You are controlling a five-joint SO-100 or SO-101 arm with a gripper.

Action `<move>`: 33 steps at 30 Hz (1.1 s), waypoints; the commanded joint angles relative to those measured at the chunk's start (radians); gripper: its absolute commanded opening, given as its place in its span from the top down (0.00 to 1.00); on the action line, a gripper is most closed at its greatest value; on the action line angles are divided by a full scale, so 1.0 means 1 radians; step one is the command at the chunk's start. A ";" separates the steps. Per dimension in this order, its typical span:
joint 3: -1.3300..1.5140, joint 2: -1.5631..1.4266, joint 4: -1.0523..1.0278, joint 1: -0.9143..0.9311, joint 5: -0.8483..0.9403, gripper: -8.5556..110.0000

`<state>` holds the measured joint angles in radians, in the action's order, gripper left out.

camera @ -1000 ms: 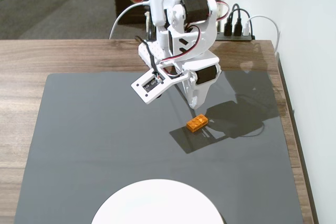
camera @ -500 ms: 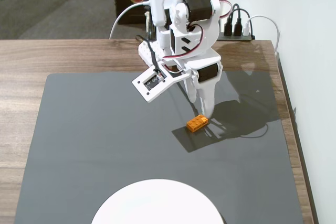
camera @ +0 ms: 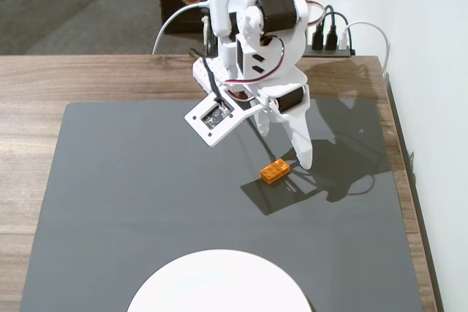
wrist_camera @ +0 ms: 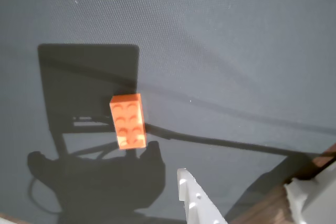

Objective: Grasp a lego block and put it on the plate.

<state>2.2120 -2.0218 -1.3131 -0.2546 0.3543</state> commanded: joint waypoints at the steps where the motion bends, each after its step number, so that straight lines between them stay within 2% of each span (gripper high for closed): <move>1: -0.048 0.000 -0.008 0.002 0.032 0.56; 15: -0.054 0.052 0.002 0.046 0.150 0.56; 33: -0.074 0.242 0.109 0.064 0.201 0.56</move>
<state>2.1798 -1.7840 -1.2164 -0.1871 0.5430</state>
